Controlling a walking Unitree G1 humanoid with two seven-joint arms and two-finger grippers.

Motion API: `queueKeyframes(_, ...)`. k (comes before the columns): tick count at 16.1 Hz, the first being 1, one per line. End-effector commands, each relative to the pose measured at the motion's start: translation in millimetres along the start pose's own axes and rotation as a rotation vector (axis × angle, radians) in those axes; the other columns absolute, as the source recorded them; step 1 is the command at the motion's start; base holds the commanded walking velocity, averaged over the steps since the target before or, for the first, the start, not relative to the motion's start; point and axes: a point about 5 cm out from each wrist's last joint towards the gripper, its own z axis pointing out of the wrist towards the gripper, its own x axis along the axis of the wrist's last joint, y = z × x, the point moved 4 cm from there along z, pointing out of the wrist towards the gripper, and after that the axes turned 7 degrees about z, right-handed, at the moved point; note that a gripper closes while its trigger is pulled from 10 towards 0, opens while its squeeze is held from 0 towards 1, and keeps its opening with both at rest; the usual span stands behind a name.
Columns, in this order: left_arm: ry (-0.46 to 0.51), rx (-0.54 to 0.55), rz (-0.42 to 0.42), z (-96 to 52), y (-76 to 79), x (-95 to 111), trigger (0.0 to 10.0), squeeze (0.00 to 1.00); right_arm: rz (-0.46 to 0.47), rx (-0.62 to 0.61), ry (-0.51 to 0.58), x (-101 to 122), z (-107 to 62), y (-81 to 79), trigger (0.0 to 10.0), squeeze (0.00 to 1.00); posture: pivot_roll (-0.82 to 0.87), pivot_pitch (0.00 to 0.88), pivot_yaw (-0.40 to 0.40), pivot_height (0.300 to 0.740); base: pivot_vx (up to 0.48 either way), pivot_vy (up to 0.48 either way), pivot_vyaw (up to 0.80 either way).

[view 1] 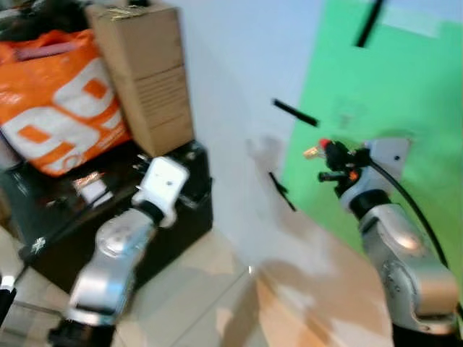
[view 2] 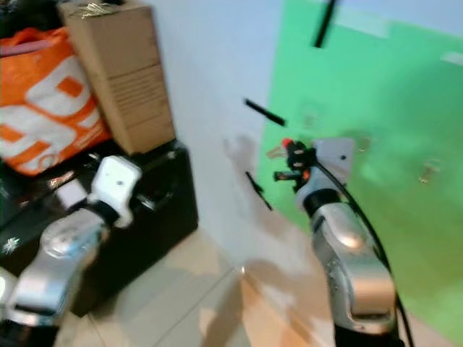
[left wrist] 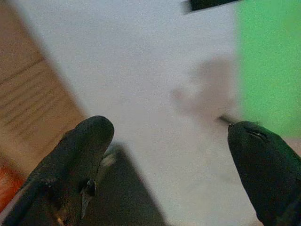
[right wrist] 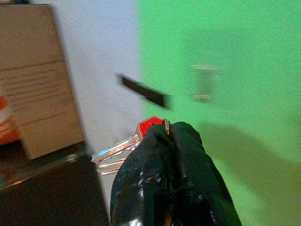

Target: Hang keys on a hook

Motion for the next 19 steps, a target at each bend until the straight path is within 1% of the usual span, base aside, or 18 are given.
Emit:
queueKeyframes(1, -0.003, 0.003, 0.009, -0.2, -5.2, 0, 10.0, 0.07, 0.002, 0.01, 0.011, 5, 0.5, -2.2, 10.0, 0.0, -0.04, 0.0, 0.01, 0.74, 0.27, 0.0, -0.8)
queueKeyframes(2, -0.002, -0.002, 0.007, -0.2, -4.6, 0, 10.0, 0.07, -0.001, 0.012, 0.012, 6, 0.5, -2.5, 10.0, 0.0, -0.04, 0.0, 0.009, 0.74, 0.27, 0.0, -0.8)
queueKeyframes(4, -0.004, -0.025, 0.009, -1.1, -1.5, 0, 10.0, 0.05, -0.011, 0.031, 0.018, 8, -0.1, -4.7, 10.0, 0.0, -0.04, 0.0, 0.004, 0.74, 0.129, 0.0, 0.0)
queueKeyframes(5, -0.008, -0.068, 0.004, -3.1, 4.5, -2, 10.0, 0.04, -0.004, 0.049, 0.021, 9, -0.6, -6.7, 10.0, 0.0, -0.04, 0.0, 0.003, 0.74, 0.0, 0.0, 0.0)
queueKeyframes(7, -0.012, -0.149, 0.009, -9.2, 15.8, -4, 10.0, 0.04, 0.008, 0.086, 0.024, 11, -1.0, -11.0, 10.0, 0.0, -0.03, 0.0, 0.0, 0.74, 0.0, 0.0, 0.0)
queueKeyframes(11, 0.007, -0.199, -0.018, -12.5, 19.2, 0, 10.0, 0.05, 0.01, 0.126, 0.02, 13, 0.3, -16.4, 10.0, 0.0, -0.02, 0.0, -0.004, 0.74, 0.0, 0.0, 0.0)
queueKeyframes(14, 0.019, -0.235, -0.022, -13.8, 19.5, 5, 10.0, 0.05, 0.011, 0.142, 0.028, 16, 7.2, -22.0, 10.0, 0.0, -0.02, 0.0, -0.001, 0.74, 0.0, 0.0, 0.0)
queueKeyframes(16, 0.026, -0.261, -0.022, -16.0, 21.4, 8, 10.0, 0.05, 0.012, 0.134, -0.003, 13, 16.4, -23.5, 10.0, 0.0, -0.01, 0.0, 0.0, 0.74, 0.0, 0.0, 0.0)
queueKeyframes(17, 0.026, -0.264, -0.022, -16.4, 21.7, 8, 10.0, 0.05, 0.016, 0.137, -0.009, 13, 17.4, -24.2, 10.0, 0.0, -0.01, 0.0, 0.001, 0.74, 0.0, 0.0, 0.0)
queueKeyframes(19, 0.029, -0.279, -0.021, -18.1, 23.8, 9, 10.0, 0.05, 0.047, 0.154, -0.021, 12, 25.1, -29.3, 10.0, 0.0, -0.01, 0.0, -0.001, 0.74, 0.0, 0.0, 0.0)
